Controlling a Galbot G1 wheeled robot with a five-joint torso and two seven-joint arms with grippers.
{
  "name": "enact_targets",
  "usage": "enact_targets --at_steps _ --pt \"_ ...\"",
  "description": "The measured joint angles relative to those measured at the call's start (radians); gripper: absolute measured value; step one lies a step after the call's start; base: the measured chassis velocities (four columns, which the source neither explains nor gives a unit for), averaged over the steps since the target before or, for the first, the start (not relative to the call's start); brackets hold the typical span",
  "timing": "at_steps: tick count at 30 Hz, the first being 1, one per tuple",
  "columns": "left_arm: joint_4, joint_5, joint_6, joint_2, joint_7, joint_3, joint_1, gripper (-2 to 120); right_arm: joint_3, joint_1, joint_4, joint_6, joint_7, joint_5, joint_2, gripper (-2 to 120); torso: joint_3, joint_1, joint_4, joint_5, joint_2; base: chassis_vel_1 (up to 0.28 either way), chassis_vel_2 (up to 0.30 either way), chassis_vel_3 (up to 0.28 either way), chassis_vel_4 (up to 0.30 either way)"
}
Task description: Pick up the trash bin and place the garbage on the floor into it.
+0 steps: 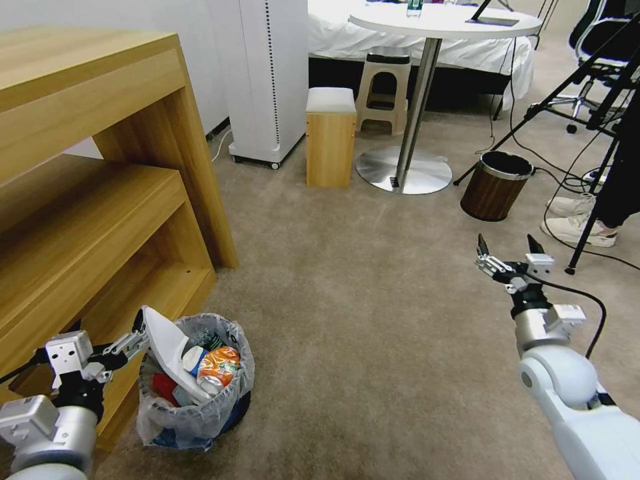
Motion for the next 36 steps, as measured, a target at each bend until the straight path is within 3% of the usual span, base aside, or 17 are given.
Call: enact_targets --at_steps 16,25,31,36 --pt "0.009 0.077 -0.027 -0.013 0.052 0.017 0.026 100 0.048 -0.059 0.006 0.08 -0.013 -0.051 0.093 100 0.0 0.0 0.0001 -0.0002 0.0 0.0 0.0 0.0 0.0" --pt "0.018 0.089 -0.03 0.003 0.058 0.007 0.026 100 0.063 -0.04 0.036 0.071 -0.009 -0.071 0.135 100 0.0 0.0 0.0001 -0.0006 0.0 0.0 0.0 0.0 0.0" --pt "0.011 0.1 -0.034 0.002 0.064 0.02 0.036 100 0.025 -0.026 0.036 0.062 -0.001 -0.129 0.235 100 0.0 0.0 0.0001 -0.0004 0.0 0.0 0.0 0.0 0.0" --pt "0.001 0.101 -0.034 0.014 0.065 0.019 0.043 100 0.021 -0.031 0.04 0.041 0.002 -0.165 0.252 100 0.0 0.0 0.0002 -0.0002 0.0 0.0 0.0 0.0 0.0"
